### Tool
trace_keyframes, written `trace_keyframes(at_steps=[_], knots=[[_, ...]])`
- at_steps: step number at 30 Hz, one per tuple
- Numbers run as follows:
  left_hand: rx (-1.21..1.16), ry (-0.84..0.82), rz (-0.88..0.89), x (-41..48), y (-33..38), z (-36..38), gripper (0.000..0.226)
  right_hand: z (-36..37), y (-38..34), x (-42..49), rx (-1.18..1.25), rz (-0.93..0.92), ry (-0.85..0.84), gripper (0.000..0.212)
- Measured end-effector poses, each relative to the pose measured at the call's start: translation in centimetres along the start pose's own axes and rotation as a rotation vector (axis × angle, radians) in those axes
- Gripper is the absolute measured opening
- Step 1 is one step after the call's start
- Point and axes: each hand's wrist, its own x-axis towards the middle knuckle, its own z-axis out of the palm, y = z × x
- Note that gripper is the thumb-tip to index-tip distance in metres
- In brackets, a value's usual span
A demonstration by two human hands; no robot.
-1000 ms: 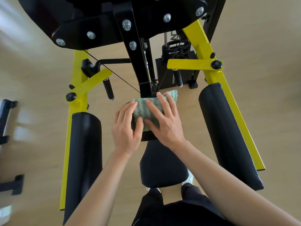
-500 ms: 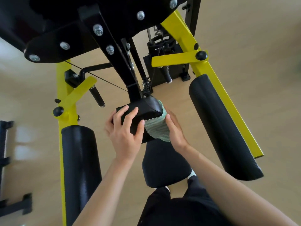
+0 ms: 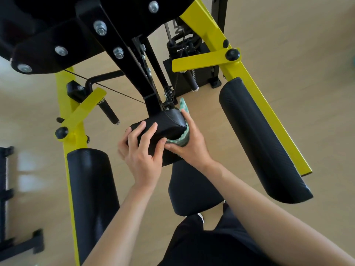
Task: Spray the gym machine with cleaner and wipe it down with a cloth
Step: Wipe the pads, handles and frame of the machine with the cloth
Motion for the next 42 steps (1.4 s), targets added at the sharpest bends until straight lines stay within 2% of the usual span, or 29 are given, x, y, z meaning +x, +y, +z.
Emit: trace_keyframes(at_steps=[2, 5, 10, 13, 16, 21, 27, 30, 33, 36, 39, 42], knots=[[-0.018, 0.005, 0.002, 0.0, -0.2, 0.1, 0.036, 0.3, -0.1, 0.3, -0.028, -0.012, 0.032, 0.108], [-0.031, 0.013, 0.016, -0.1, -0.3, 0.2, 0.033, -0.4, 0.6, 0.6, -0.019, -0.009, -0.024, 0.096], [-0.044, 0.037, 0.017, -0.1, -0.3, 0.3, 0.033, -0.6, 3.8, 0.0, 0.076, 0.16, -0.036, 0.076], [-0.049, 0.039, 0.022, -0.1, -0.3, 0.4, 0.033, -0.2, 6.0, -1.6, 0.12, 0.303, -0.051, 0.077], [-0.043, 0.042, 0.034, -0.1, -0.5, 0.5, 0.035, 0.4, 6.8, -2.5, 0.124, 0.348, -0.042, 0.081], [-0.04, 0.037, 0.045, -0.1, -0.7, 0.5, 0.036, 0.6, 3.3, -1.5, 0.124, 0.234, 0.055, 0.075], [-0.028, 0.025, 0.071, 0.0, -0.9, 0.3, 0.035, 0.7, 0.4, 0.3, 0.159, 0.1, 0.085, 0.076], [-0.031, 0.019, 0.076, 0.0, -0.9, 0.3, 0.036, 1.0, 2.3, -0.4, 0.2, 0.211, 0.096, 0.071], [-0.033, 0.007, 0.098, -0.1, -1.2, 0.3, 0.036, 1.6, 5.3, -1.5, 0.25, 0.364, 0.105, 0.074], [-0.031, -0.008, 0.096, -0.2, -1.3, 0.2, 0.036, 2.4, 6.5, -2.7, 0.481, 0.514, 0.147, 0.071], [-0.027, -0.012, 0.108, -0.2, -1.5, 0.1, 0.036, 3.8, 6.5, -3.1, 0.699, 0.635, 0.224, 0.089], [-0.025, -0.006, 0.114, -0.1, -1.5, 0.0, 0.037, 4.4, 5.9, -3.2, 0.736, 0.647, 0.272, 0.093]])
